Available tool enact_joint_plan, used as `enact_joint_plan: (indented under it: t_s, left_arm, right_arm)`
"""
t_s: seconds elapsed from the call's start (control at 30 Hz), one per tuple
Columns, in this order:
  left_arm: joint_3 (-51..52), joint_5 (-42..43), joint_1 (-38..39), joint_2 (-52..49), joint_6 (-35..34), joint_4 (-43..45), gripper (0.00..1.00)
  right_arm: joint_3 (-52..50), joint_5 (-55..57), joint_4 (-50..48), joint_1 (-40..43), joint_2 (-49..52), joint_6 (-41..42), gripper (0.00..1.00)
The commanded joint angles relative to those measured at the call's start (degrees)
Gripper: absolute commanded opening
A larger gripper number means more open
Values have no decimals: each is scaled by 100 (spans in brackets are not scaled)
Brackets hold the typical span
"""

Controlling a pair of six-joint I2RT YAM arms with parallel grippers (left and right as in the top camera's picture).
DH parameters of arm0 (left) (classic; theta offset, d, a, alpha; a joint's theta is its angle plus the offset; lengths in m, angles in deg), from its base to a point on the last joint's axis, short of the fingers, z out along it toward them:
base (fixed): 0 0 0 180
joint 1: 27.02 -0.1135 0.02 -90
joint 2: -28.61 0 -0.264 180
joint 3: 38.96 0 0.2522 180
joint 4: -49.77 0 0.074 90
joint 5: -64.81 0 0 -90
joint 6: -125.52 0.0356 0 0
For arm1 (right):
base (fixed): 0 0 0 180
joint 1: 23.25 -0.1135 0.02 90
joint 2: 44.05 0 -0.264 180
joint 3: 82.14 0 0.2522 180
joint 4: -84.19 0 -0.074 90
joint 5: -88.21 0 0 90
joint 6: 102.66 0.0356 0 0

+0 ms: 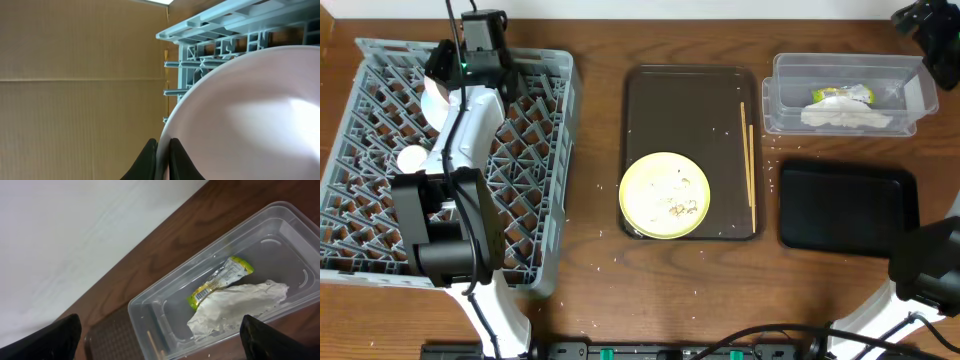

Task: Sort waste into correct bins and load items into the dishwasher
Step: 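Carry the pink-white bowl to the rack's back left corner, then lower the pink-white bowl into the rack's left side with the left gripper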

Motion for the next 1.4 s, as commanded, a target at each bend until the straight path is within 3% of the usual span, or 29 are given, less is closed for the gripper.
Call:
enact_joint_plan:
  t_s: [0.0, 0.33, 0.87, 1.37]
  left_arm:
    - [0, -275, -9, -22, 262, 122, 8]
    - [0, -1163, 0, 116, 433, 1298, 8]
    - [0, -1353, -1078, 376, 658, 1335, 8]
    - [2, -748, -2135, 350, 861, 1327, 8]
  right_arm:
    - [9, 35, 11, 44, -101, 35, 99]
    - [9, 35, 11, 44, -101, 35, 99]
    - [9, 35, 11, 44, -101, 35, 99]
    - [9, 35, 11, 44, -101, 35, 99]
